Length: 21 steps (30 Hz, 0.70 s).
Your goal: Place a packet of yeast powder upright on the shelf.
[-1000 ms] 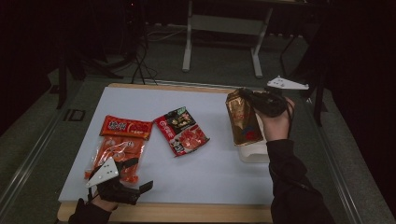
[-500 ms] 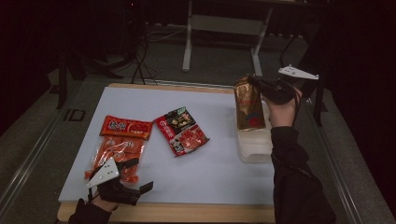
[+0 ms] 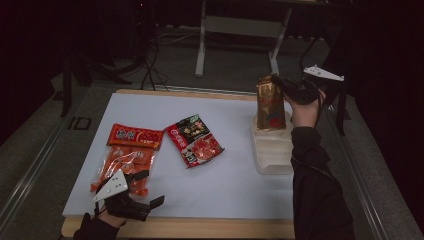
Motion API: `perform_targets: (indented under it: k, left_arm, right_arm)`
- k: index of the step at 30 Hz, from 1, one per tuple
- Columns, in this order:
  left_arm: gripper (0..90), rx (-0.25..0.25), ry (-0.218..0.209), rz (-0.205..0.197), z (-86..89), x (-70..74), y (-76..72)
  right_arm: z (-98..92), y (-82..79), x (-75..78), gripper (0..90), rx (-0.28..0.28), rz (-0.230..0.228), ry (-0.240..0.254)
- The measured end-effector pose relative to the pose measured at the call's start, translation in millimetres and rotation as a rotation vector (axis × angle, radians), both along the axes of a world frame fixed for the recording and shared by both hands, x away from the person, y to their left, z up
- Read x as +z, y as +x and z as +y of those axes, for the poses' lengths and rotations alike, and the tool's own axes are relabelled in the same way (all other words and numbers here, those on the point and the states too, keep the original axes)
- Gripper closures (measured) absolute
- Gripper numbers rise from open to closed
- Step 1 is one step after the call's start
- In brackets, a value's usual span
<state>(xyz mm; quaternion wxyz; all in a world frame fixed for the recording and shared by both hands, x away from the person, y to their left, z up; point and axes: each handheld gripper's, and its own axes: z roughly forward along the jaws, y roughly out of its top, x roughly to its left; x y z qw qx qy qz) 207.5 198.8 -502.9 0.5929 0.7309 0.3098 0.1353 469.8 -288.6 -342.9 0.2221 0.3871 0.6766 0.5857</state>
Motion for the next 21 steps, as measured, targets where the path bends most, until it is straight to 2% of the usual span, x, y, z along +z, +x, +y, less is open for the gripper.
perform_targets:
  k: [8, 10, 12, 14, 17, 21]
  left_arm:
    - [0.7, 0.004, -0.003, 0.002, 0.7, -0.2, -1.4]
    - [0.7, 0.006, -0.001, 0.001, 0.8, -0.4, -1.6]
    - [0.7, 0.006, 0.0, 0.0, 1.0, -0.3, -2.0]
    - [0.7, 0.008, -0.001, 0.001, 0.9, -0.4, -2.5]
    - [0.8, 0.011, 0.001, 0.004, 1.1, -0.7, -3.3]
    - [0.7, 0.023, 0.0, 0.005, 3.9, -1.3, -5.4]
  right_arm:
    - [-13.7, 16.8, -14.4, 84.9, -0.058, -0.034, 0.017]
    - [-16.9, 20.6, -16.8, 84.5, -0.064, -0.041, 0.037]
    - [-19.1, 25.5, -19.8, 84.6, -0.052, -0.052, 0.037]
    - [-19.5, 30.1, -22.4, 84.7, -0.068, -0.048, 0.018]
    - [-19.9, 34.0, -26.2, 84.7, -0.075, -0.048, 0.02]
    - [-22.1, 40.6, -39.2, 84.5, -0.075, -0.106, 0.022]
